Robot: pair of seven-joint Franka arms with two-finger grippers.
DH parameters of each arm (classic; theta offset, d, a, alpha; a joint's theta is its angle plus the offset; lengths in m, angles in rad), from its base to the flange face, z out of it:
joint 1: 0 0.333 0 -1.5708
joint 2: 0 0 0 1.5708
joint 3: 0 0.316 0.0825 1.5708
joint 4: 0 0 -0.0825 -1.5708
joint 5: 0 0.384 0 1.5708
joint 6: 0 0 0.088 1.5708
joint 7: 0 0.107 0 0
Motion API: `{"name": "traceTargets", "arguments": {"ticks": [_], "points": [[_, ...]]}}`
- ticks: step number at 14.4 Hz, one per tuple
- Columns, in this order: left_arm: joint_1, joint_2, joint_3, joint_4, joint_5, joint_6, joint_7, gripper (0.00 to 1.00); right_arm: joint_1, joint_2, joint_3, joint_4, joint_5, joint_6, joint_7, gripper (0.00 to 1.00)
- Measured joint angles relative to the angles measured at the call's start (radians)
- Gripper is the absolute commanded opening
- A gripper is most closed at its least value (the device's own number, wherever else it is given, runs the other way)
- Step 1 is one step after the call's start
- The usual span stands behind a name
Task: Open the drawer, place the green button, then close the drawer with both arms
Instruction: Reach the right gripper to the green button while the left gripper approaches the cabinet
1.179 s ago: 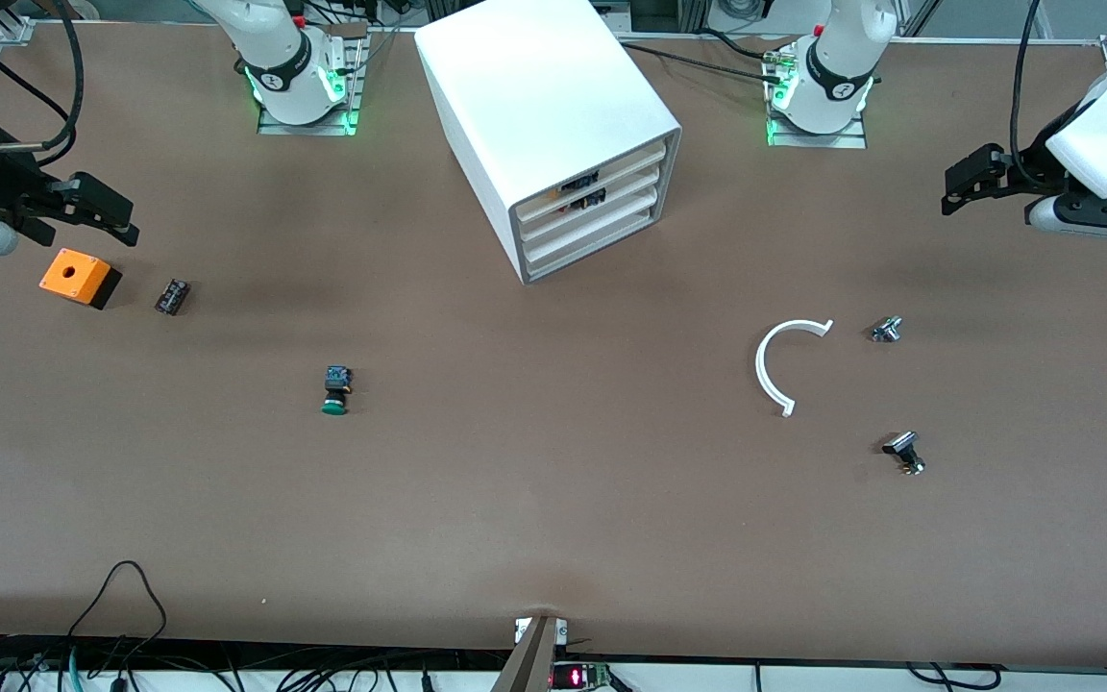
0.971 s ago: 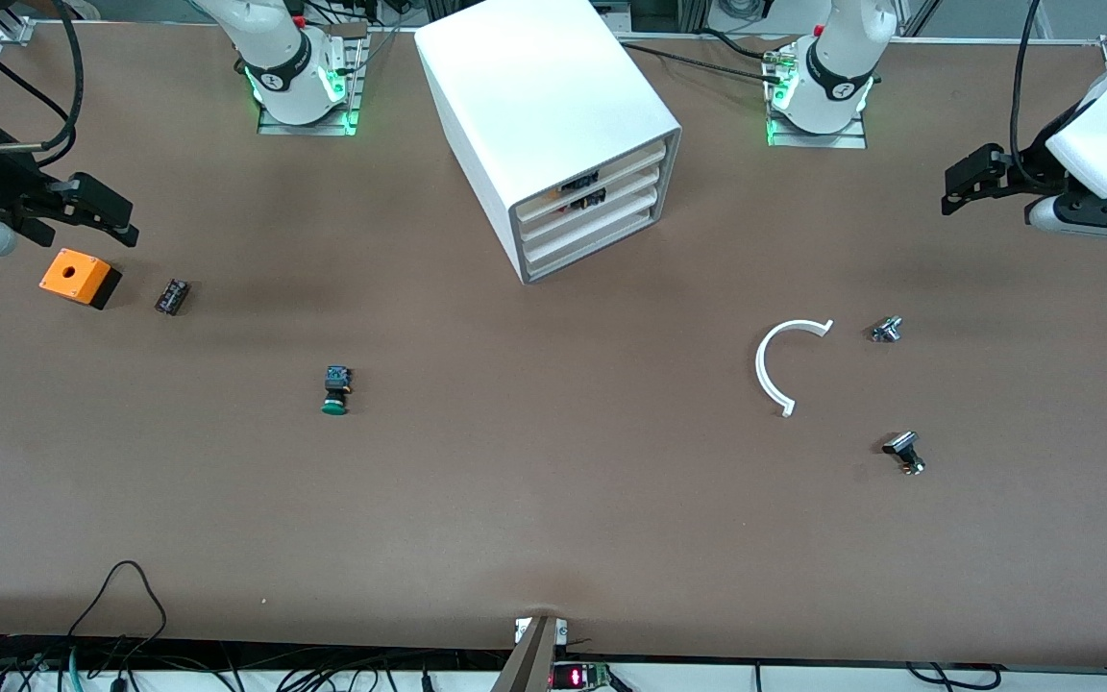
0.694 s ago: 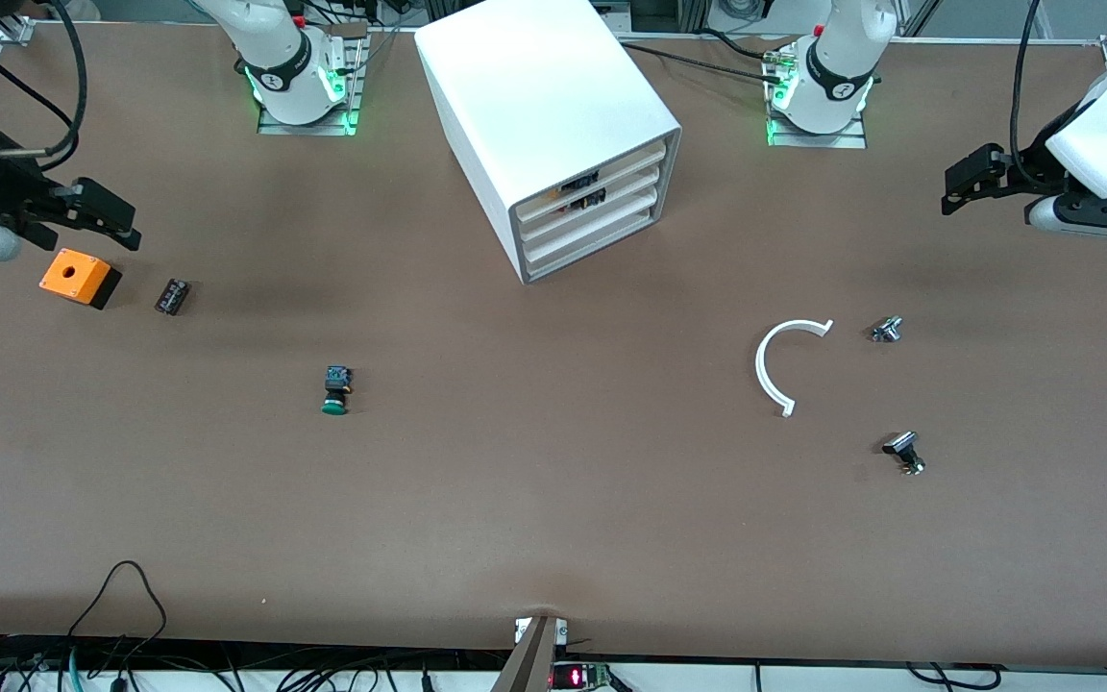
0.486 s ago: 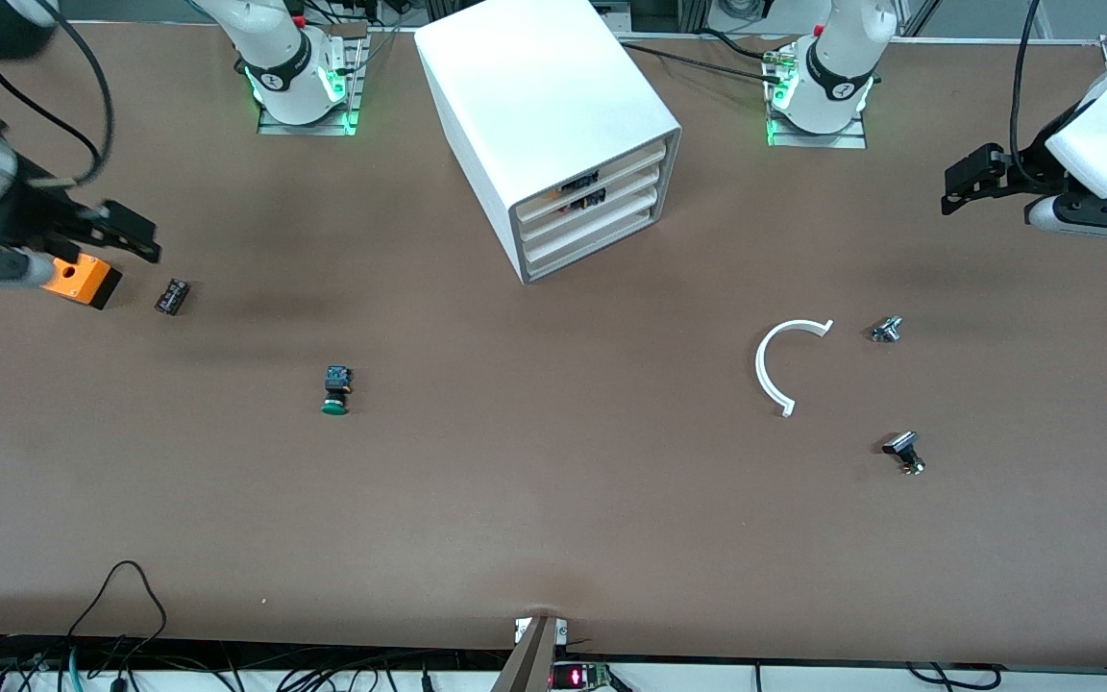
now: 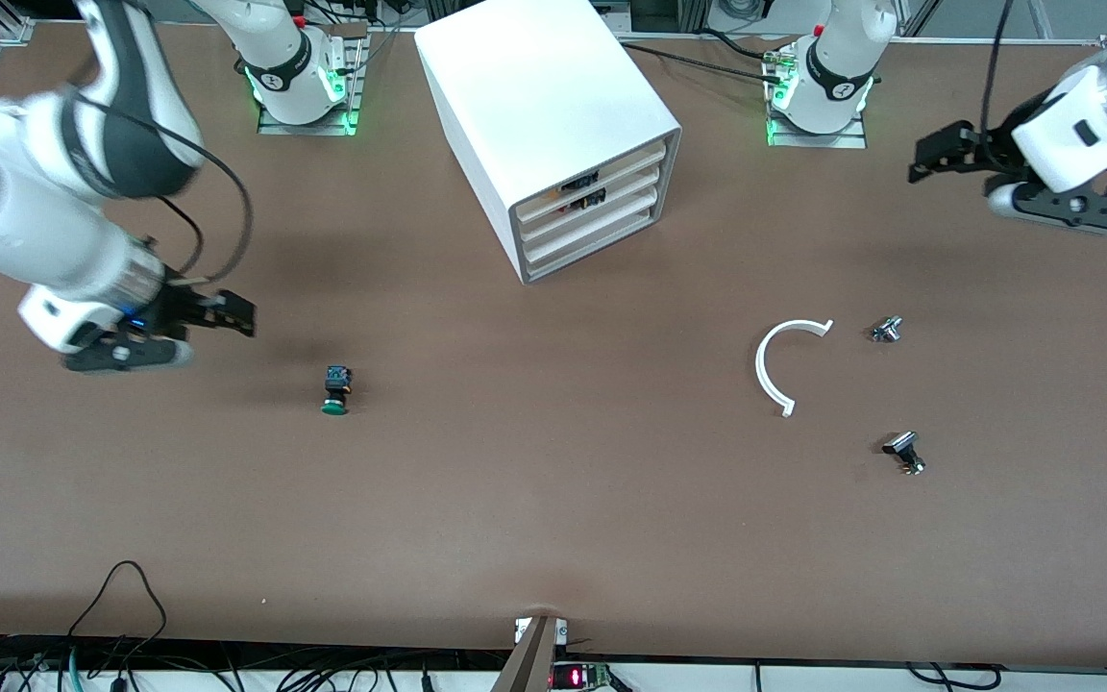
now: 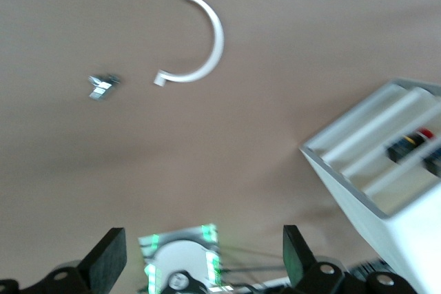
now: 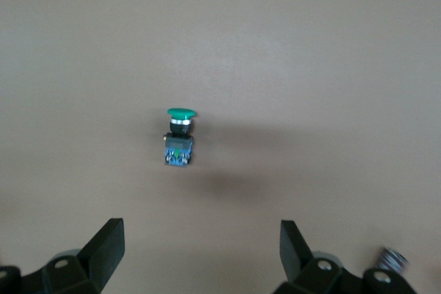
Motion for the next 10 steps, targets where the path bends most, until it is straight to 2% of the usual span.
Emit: {"name": "traceTargets", "arguments": {"ticks": [2, 5, 8, 10], "points": [[-0.002, 0.035, -0.004, 0.0, -0.118, -0.073, 0.028, 1.0, 0.006, 0.037, 0.011, -0.053, 0.0, 0.088, -0.001, 1.0], [0.0, 0.149, -0.005, -0.003, -0.332, -0.16, 0.137, 1.0, 0.013, 0.097, 0.03, -0.089, 0.0, 0.199, -0.001, 1.0], [-0.001, 0.335, -0.006, -0.006, -0.524, -0.16, 0.336, 1.0, 0.014, 0.158, 0.041, -0.135, 0.0, 0.343, -0.001, 1.0], [-0.006, 0.465, -0.006, -0.004, -0.596, -0.13, 0.515, 1.0, 0.023, 0.204, 0.043, -0.155, 0.0, 0.416, -0.002, 1.0]]}}
